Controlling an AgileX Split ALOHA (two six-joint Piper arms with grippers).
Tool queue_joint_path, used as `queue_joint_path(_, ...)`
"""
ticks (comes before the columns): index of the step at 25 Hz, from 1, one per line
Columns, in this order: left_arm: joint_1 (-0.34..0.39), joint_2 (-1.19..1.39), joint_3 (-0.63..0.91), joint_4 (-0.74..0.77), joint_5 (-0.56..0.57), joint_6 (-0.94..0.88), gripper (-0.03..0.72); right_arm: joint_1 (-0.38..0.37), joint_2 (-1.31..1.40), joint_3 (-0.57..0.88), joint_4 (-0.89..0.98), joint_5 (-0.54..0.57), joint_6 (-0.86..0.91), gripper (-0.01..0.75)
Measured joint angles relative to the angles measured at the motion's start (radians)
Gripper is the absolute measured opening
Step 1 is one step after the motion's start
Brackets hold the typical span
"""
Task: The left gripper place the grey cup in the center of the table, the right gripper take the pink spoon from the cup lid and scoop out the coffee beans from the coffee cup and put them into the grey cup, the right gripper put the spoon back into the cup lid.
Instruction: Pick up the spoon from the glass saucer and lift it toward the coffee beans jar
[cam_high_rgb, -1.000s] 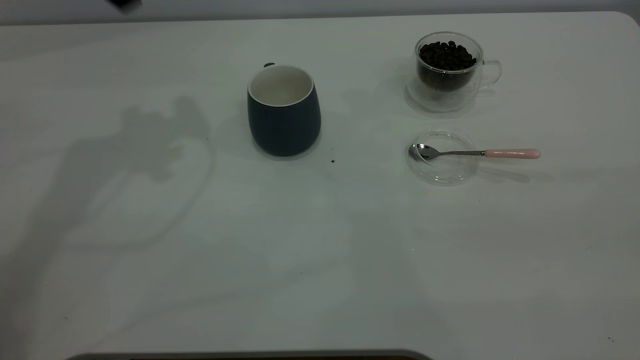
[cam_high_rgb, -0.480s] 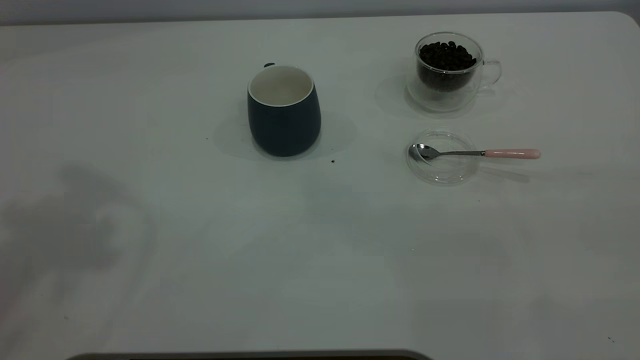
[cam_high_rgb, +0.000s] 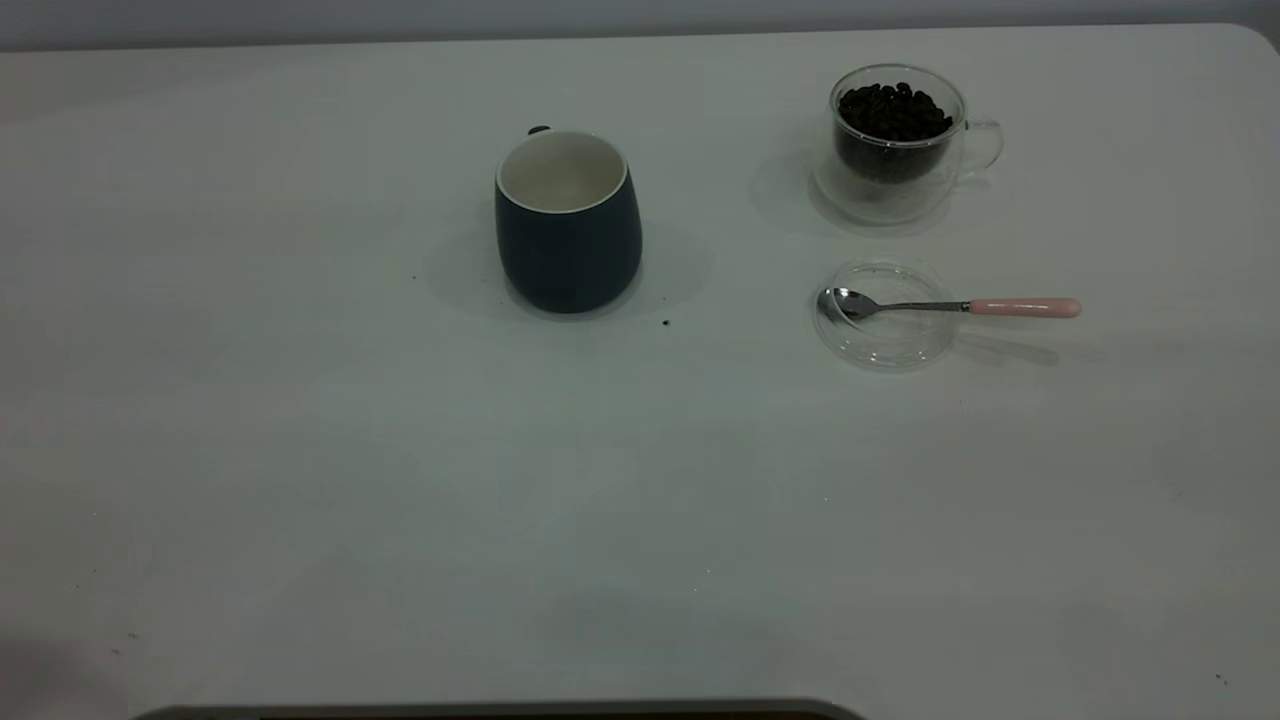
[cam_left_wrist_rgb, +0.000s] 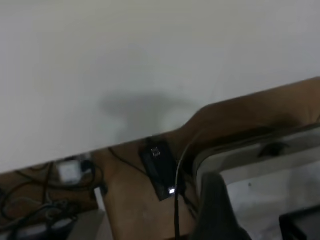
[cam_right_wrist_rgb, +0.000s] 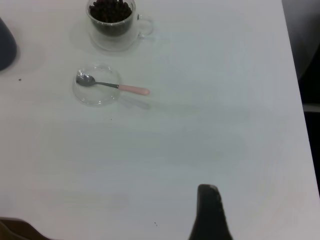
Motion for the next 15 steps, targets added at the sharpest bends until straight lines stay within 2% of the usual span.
queue_joint_path(5, 0.0, -0.228, 0.139, 0.091, -0.02, -0.097, 0.586, 0.0, 0.0, 0.0, 0.0, 0.0, 0.0, 0.579)
queue_joint_path(15, 0.0, -0.505, 0.193, 0.135, 0.004, -0.119, 0.586, 0.0, 0.0, 0.0, 0.0, 0.0, 0.0, 0.579)
